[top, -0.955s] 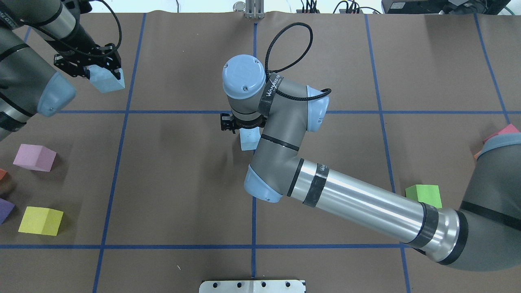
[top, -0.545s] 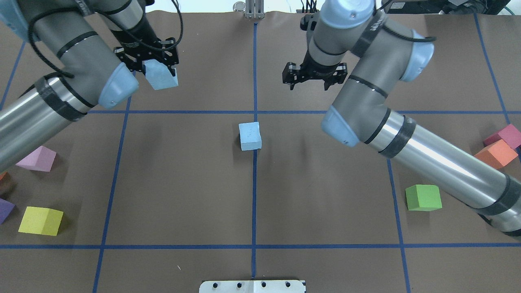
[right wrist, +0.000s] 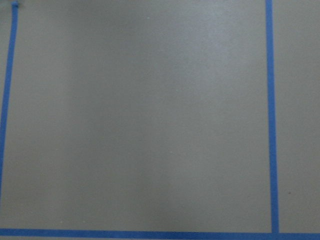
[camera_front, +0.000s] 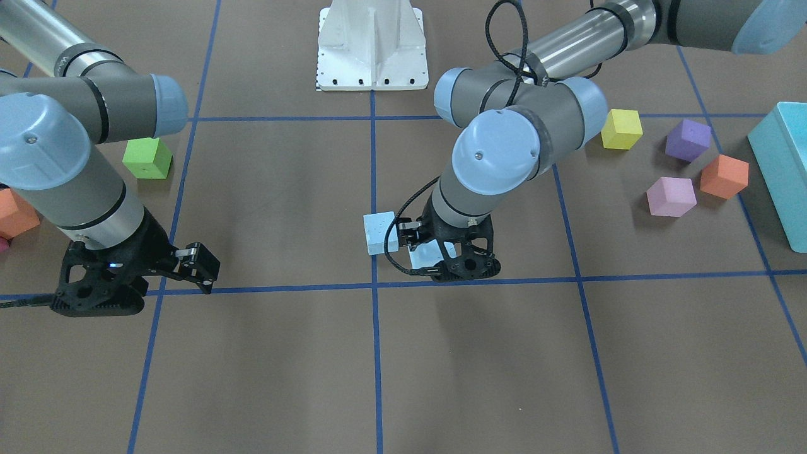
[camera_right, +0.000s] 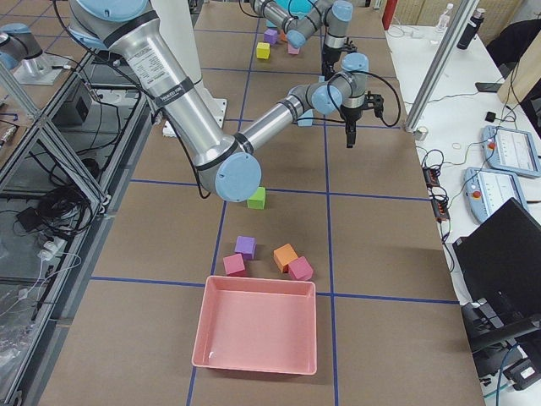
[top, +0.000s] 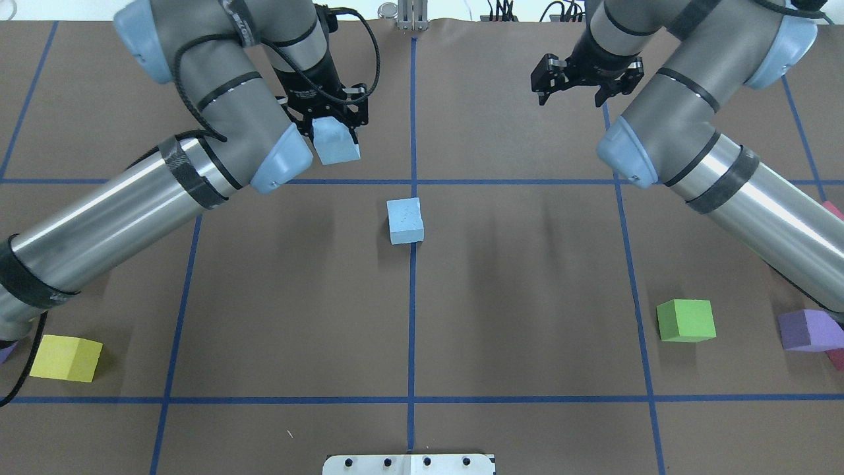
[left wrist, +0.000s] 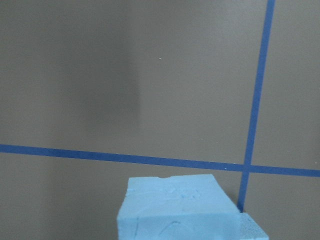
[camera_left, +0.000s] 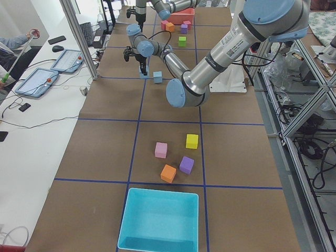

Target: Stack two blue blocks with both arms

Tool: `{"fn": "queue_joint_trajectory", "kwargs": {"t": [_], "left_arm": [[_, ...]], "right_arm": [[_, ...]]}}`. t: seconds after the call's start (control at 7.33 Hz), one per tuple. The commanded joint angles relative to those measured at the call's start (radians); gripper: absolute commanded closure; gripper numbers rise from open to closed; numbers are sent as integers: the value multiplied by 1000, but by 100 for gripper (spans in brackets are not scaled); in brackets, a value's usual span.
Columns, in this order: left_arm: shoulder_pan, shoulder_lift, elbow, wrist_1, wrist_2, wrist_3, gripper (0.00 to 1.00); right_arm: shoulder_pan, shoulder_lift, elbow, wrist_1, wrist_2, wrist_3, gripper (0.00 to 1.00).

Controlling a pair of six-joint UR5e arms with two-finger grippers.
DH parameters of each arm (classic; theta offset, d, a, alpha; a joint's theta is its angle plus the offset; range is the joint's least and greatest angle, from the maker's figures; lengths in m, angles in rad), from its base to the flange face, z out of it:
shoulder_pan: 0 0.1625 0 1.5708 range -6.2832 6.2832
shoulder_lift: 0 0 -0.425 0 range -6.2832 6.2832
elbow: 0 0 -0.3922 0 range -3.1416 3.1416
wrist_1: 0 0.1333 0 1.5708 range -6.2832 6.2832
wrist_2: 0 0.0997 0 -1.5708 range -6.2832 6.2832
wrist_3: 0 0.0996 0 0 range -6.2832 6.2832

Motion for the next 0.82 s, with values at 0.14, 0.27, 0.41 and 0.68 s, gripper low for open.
{"fn": "queue_joint_trajectory", "kwargs": {"t": [0.14,0.27,0.41,0.68], "left_arm": [[81,-37,32,-34,38,-80,34],[94,-37,32,-34,39,-91,34],[94,-37,30,-33,39,-91,34],[97,-32,21,-28,39,-108,33]], "right_arm": [[12,-23,20,2,-8,-67,0],[14,-34,22,4,-4,-83,0],[14,-37,22,5,-8,-85,0],[14,-39,19,4,-11,-83,0]]}}
